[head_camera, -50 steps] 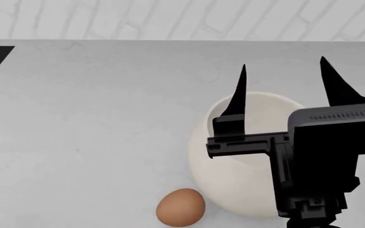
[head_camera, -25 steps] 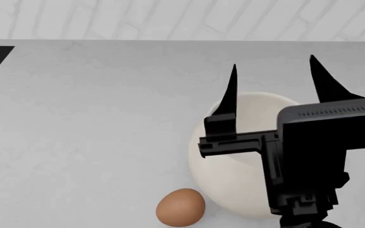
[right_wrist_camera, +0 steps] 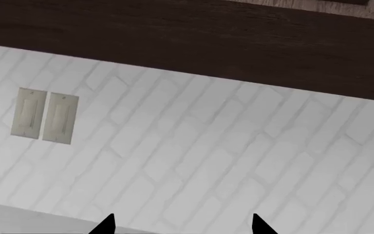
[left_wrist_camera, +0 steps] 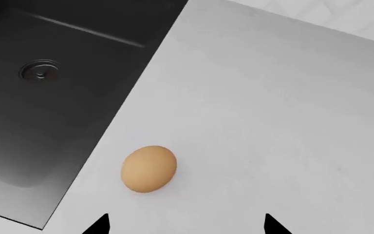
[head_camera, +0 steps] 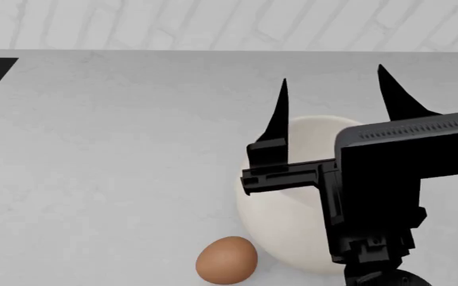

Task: Place the eggs and milk next to the bowl.

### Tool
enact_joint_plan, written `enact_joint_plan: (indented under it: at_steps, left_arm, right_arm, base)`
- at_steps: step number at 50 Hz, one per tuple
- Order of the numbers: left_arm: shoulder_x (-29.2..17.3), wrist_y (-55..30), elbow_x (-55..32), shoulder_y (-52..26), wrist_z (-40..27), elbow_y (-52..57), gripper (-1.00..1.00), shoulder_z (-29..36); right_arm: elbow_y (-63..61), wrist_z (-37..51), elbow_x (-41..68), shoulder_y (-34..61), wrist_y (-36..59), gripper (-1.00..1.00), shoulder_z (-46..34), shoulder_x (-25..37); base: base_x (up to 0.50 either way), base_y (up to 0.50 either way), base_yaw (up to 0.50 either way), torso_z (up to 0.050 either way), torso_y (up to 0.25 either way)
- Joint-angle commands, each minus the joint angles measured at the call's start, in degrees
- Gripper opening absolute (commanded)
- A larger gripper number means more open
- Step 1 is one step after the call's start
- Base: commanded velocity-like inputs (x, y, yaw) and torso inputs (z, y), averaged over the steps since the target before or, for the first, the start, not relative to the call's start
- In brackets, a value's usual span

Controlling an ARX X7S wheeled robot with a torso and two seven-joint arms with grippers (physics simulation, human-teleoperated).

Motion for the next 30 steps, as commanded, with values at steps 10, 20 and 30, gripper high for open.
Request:
enact_joint_plan:
  at_steps: [10,20,30]
  left_arm:
    - [4.3,0.7,11.2,-9.0,4.5,-11.0,1.0,8.2]
    - [5.7,2.3,16.6,-10.9,9.6,-16.5,1.0,11.2]
    - [6.6,3.4,19.3,-11.8,11.4,-19.8,1.0,12.8]
  right_arm:
    - [0.7,0.0,0.0,0.9,0.3,1.0,-0.7,0.2]
    - [1.4,0.0,-0.1,1.1,-0.1,1.0,-1.1,0.1]
    - [1.7,0.1,-0.2,1.3,0.0,1.0,-1.4,0.2]
  base:
    - [0.0,0.0,0.0,0.0,0.0]
    - [0.0,0.0,0.0,0.0,0.0]
    - [0.0,0.0,0.0,0.0,0.0]
